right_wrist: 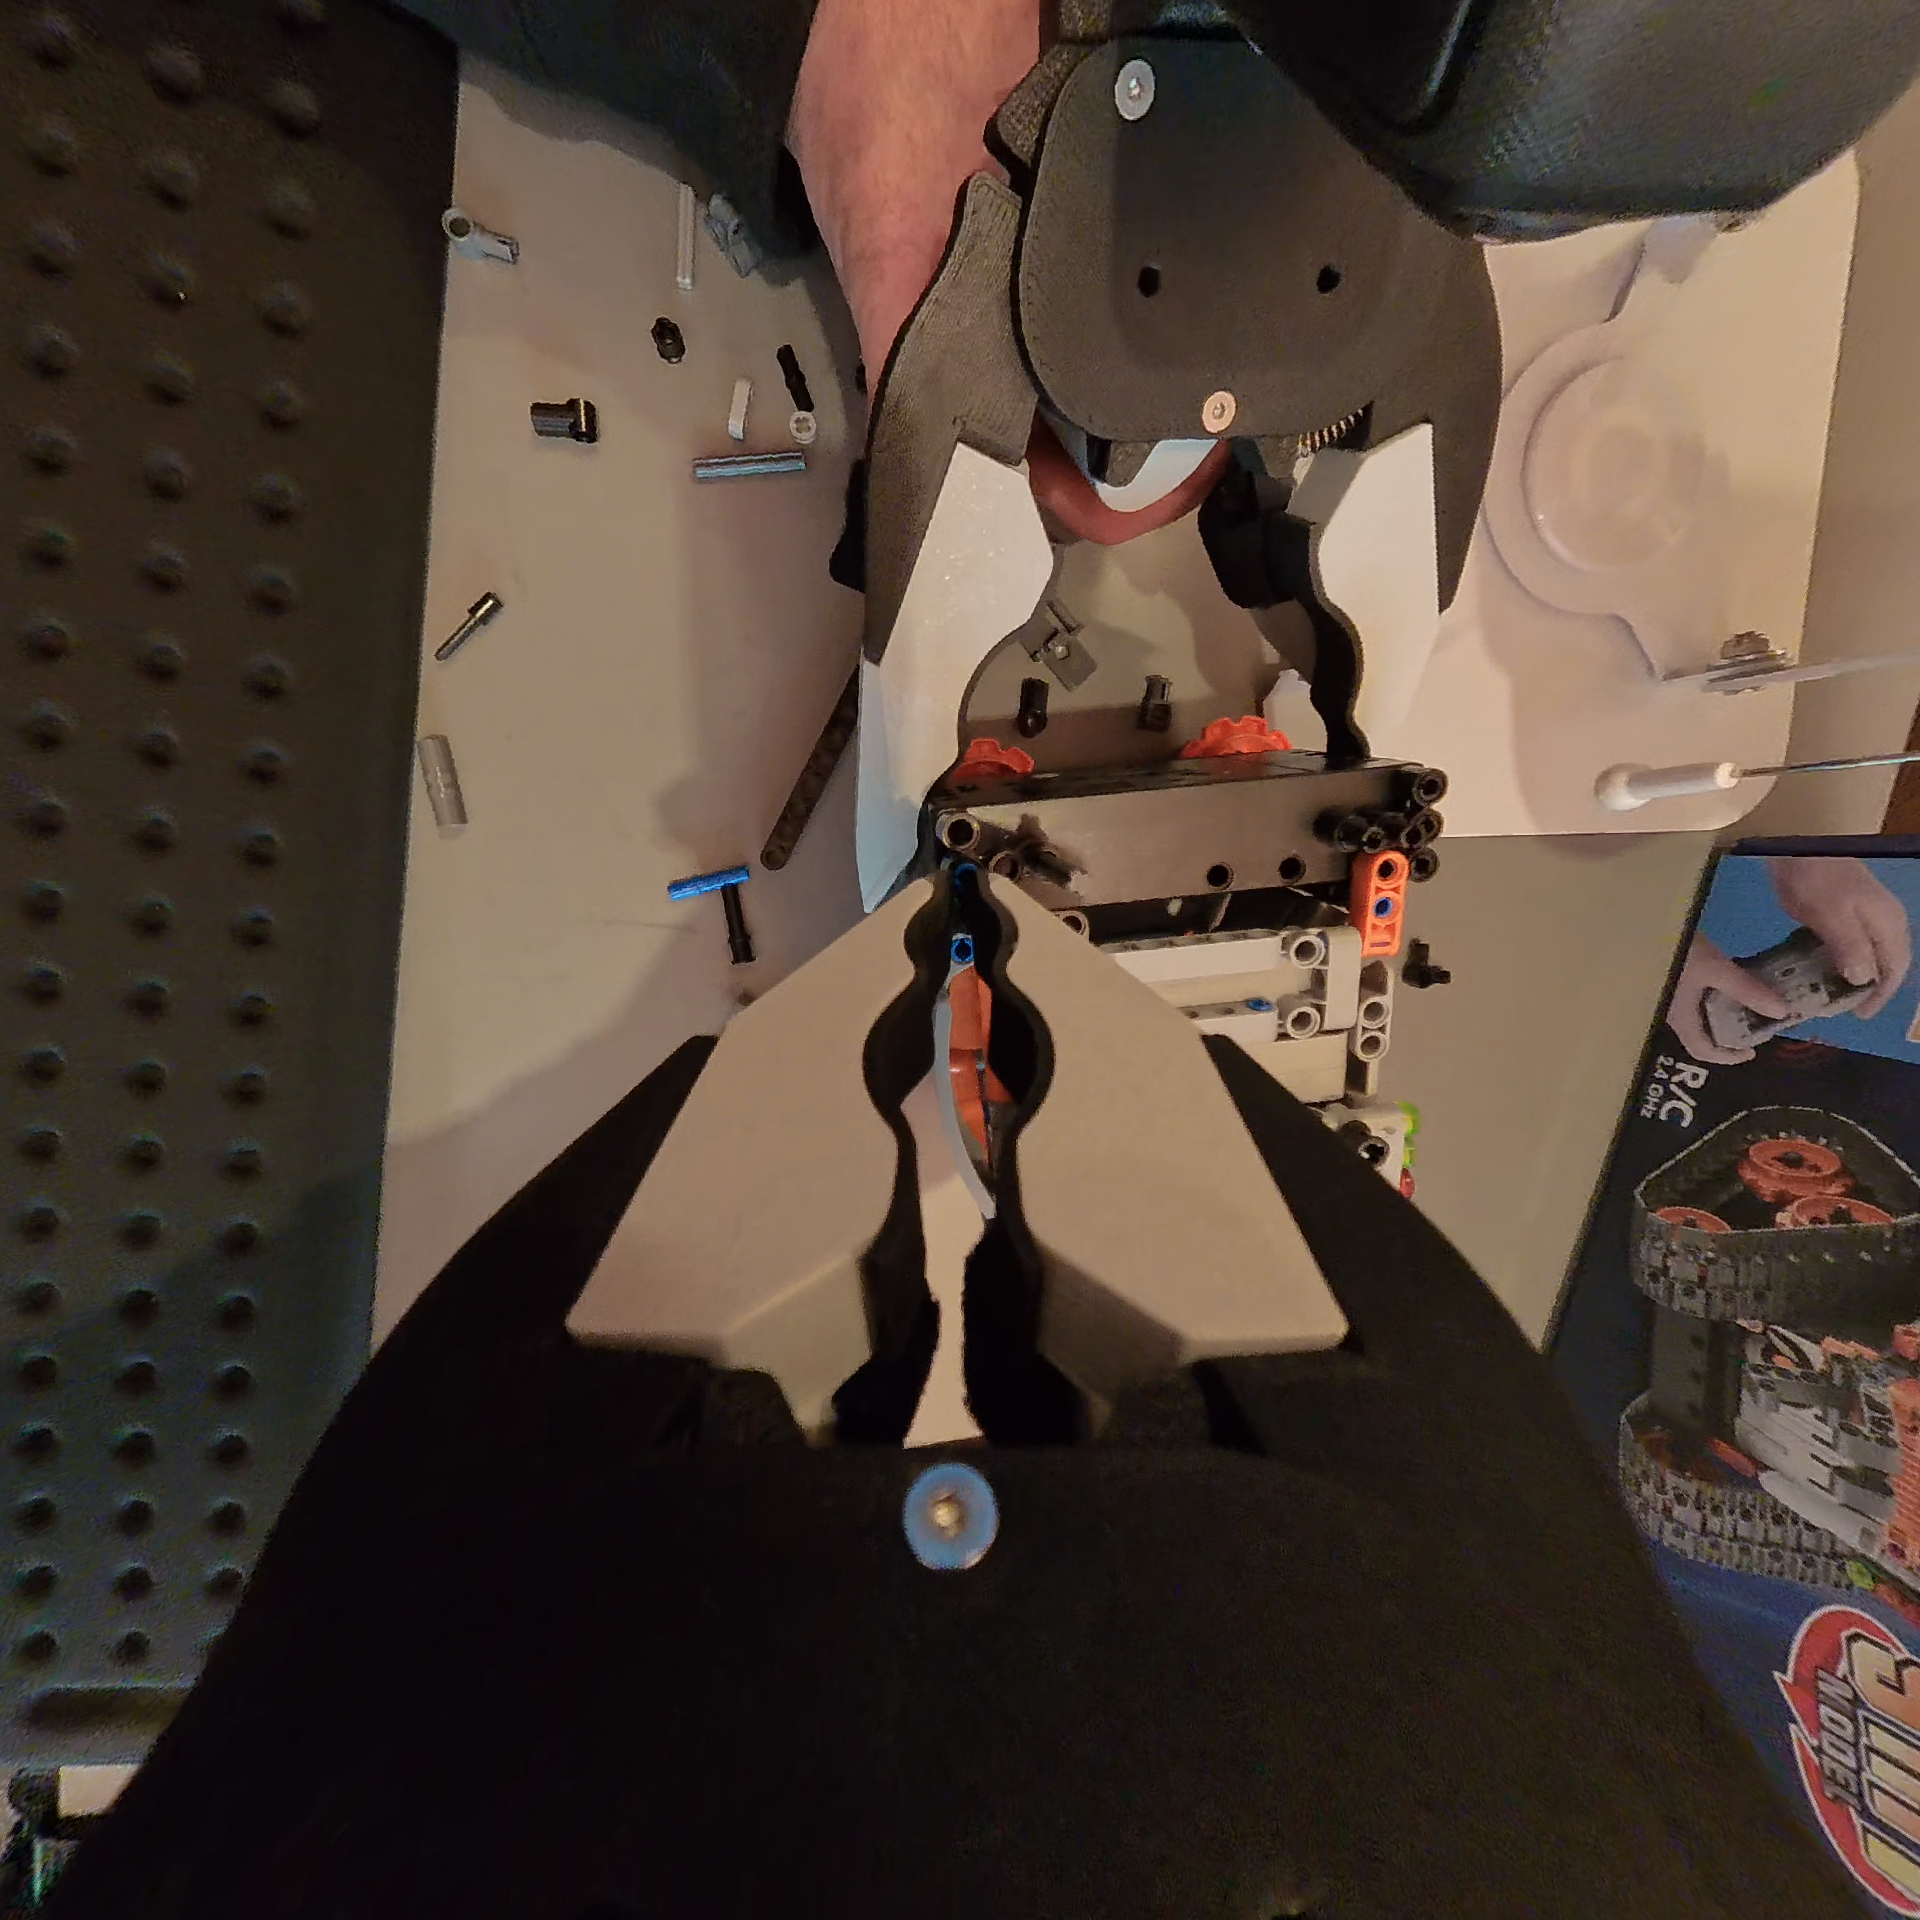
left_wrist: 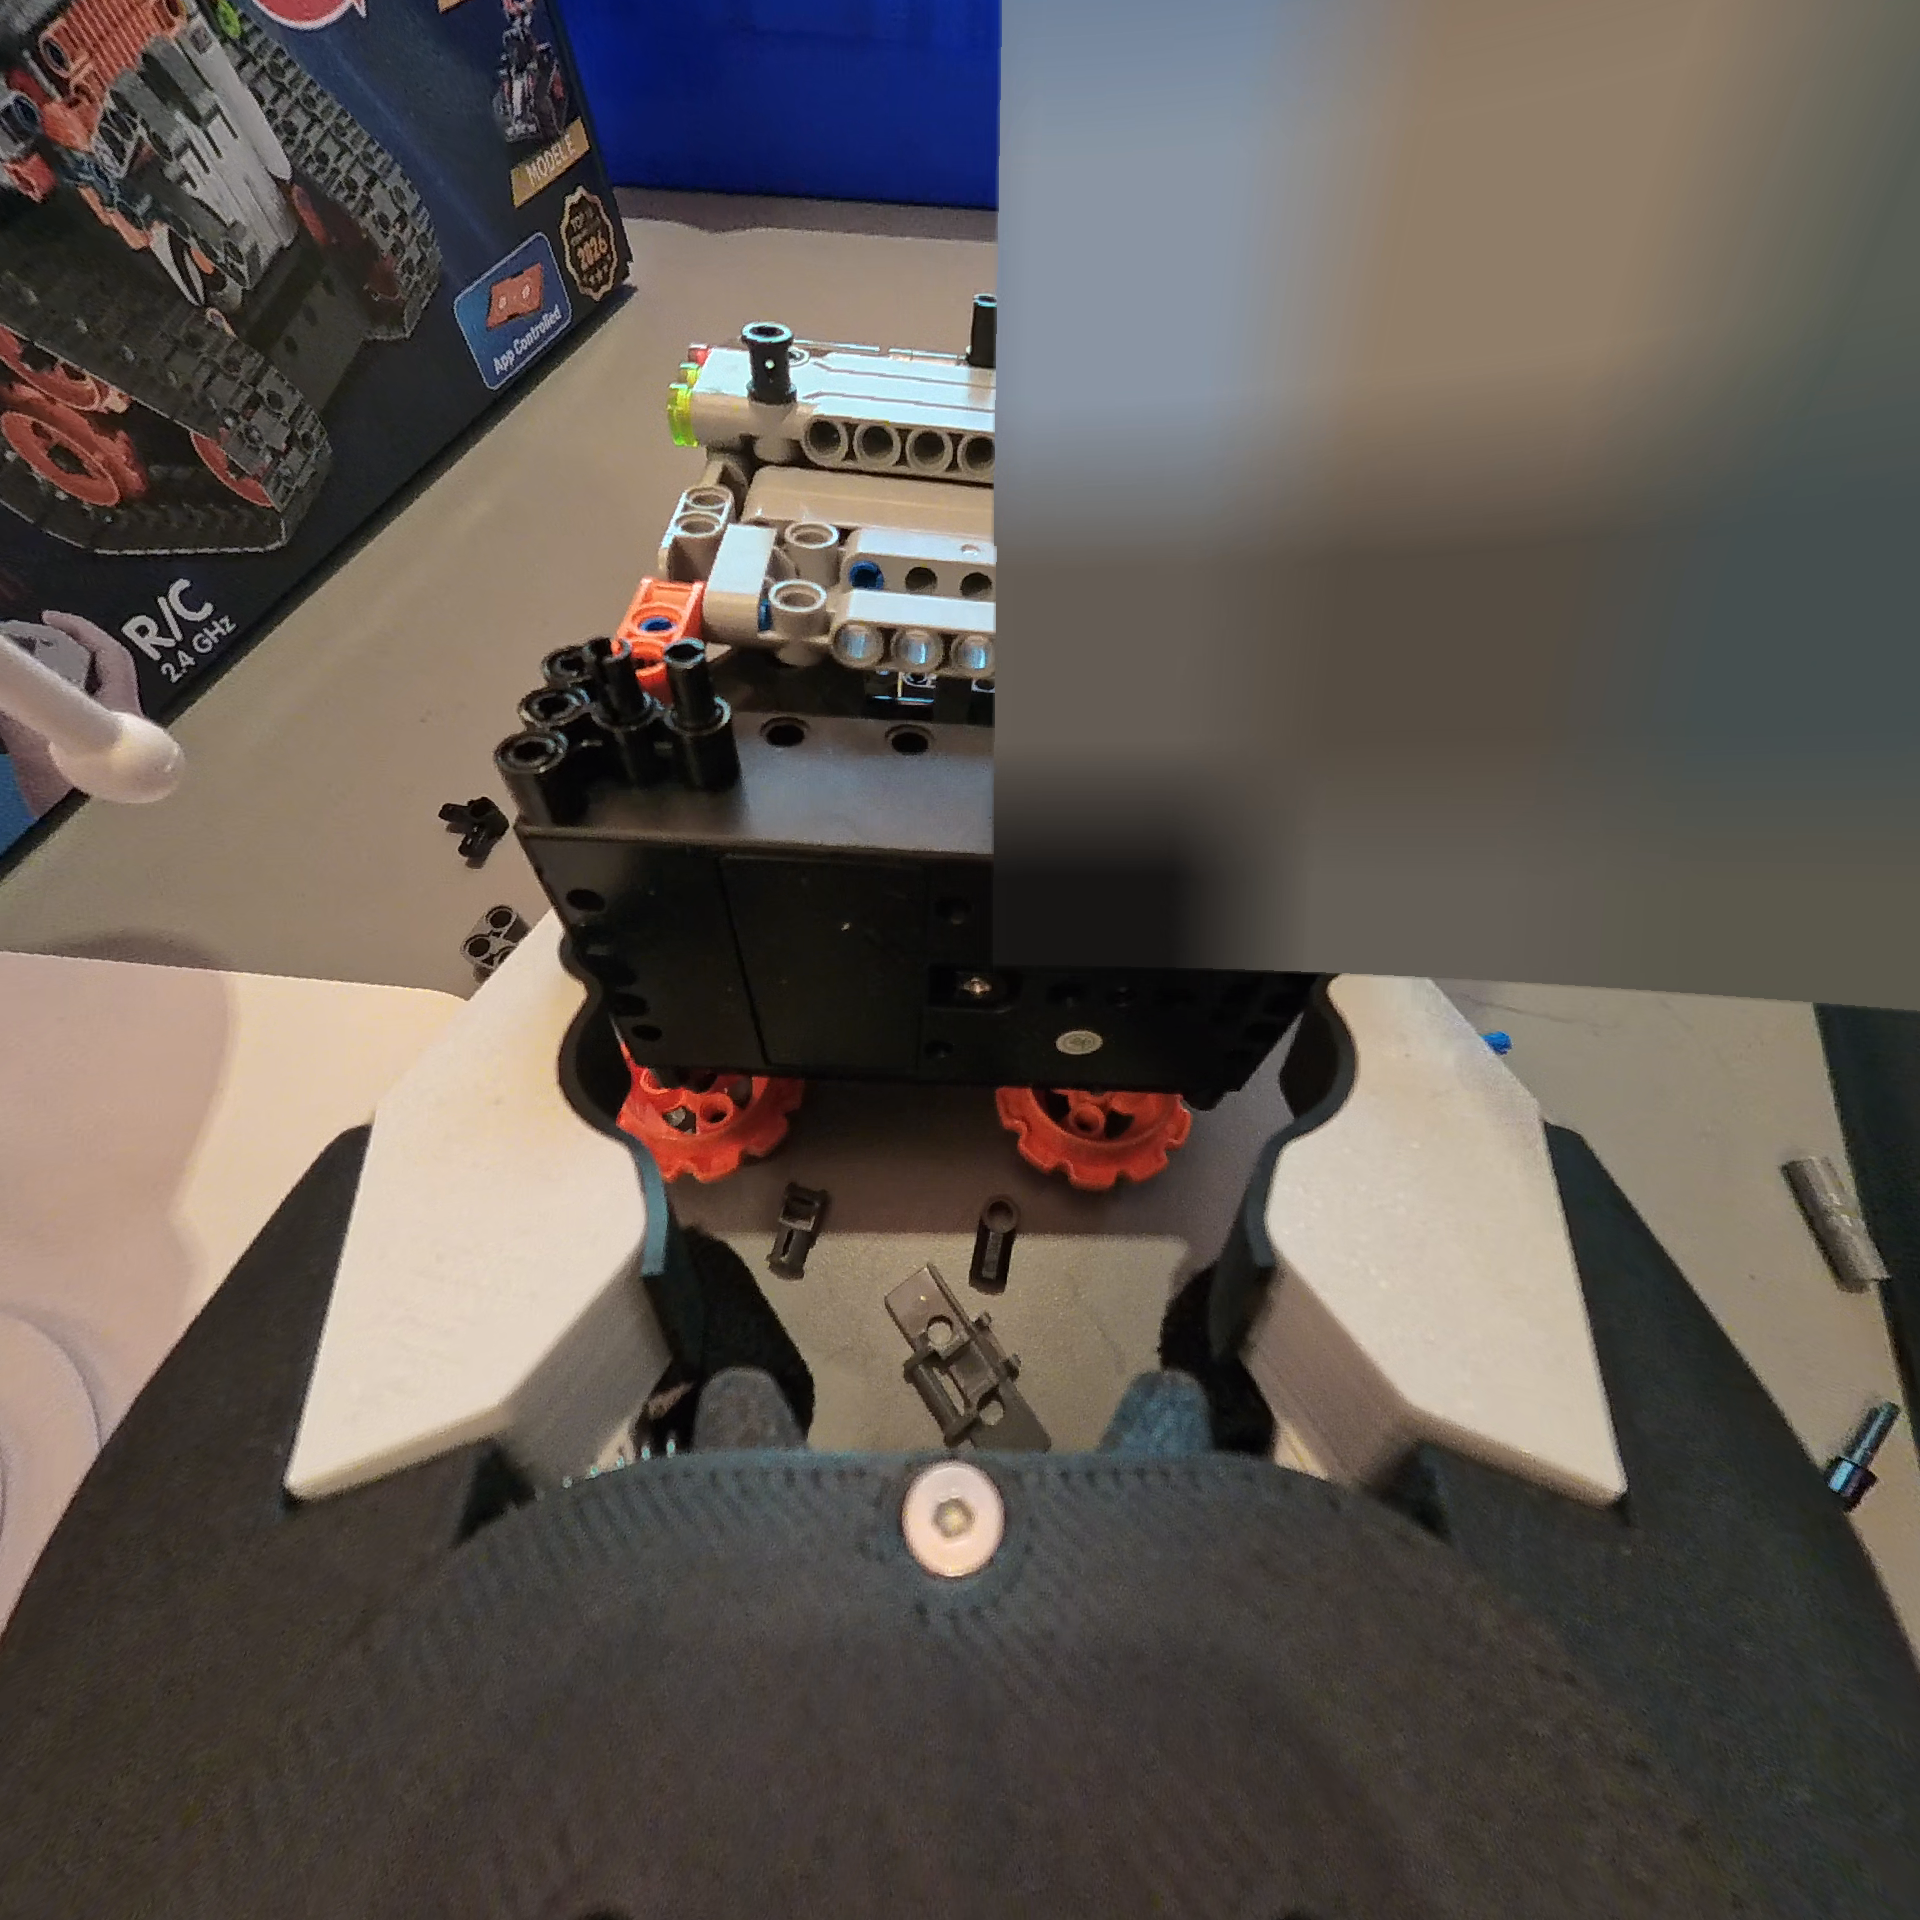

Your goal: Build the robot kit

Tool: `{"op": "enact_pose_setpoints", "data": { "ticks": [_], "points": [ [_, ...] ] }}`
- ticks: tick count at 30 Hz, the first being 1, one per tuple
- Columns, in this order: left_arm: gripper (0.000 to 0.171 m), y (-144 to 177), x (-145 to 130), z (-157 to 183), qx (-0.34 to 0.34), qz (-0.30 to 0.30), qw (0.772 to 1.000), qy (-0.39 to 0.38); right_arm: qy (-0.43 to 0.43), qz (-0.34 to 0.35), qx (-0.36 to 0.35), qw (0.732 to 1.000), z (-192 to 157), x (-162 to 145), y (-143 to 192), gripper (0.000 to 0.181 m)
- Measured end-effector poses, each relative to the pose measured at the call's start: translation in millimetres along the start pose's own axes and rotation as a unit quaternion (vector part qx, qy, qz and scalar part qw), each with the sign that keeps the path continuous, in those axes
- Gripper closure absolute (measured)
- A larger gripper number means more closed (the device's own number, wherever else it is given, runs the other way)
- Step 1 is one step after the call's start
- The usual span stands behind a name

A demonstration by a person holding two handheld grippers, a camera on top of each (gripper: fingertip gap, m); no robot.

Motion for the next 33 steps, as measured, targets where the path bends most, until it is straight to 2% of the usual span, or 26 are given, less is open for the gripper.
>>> {"op": "enact_pose_setpoints", "data": {
  "ticks": [7,13,18,22,23,27,29,33],
  "points": [
    [0.042,1,0,0,0.001,0.001,1.000,0.001,0.000,-0.009,0.009,1.000,1,2,-1,0.180],
    [0.042,4,-1,-2,0.001,-0.010,1.000,0.004,-0.048,0.029,-0.012,0.998,2,-5,3,0.175],
    [0.040,21,8,-6,0.026,-0.006,1.000,-0.009,-0.056,0.058,-0.029,0.996,6,-9,-1,0.177],
    [0.066,43,22,2,0.054,0.010,0.998,-0.034,-0.058,0.081,-0.026,0.995,9,-8,0,0.177],
    [0.078,50,25,5,0.058,0.019,0.997,-0.041,-0.057,0.080,-0.021,0.995,7,-8,-1,0.177],
    [0.110,68,35,17,0.080,0.059,0.994,-0.045,-0.054,0.092,0.000,0.994,0,-10,-2,0.176],
    [0.119,66,38,26,0.069,0.058,0.995,-0.051,-0.053,0.100,0.004,0.994,-1,-9,-3,0.176],
    [0.149,54,36,40,0.056,0.039,0.995,-0.076,-0.044,0.106,0.003,0.993,1,-5,-6,0.177]
  ]
}}
Point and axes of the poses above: each gripper's, where its closed fingertips meet, y back along the fingers, x out of its top, z = x × y across the jaws, the point moved 3 cm from there along y, back along the fingers, and after that the axes turned 11 degrees about -y, right-handed, at the moved point
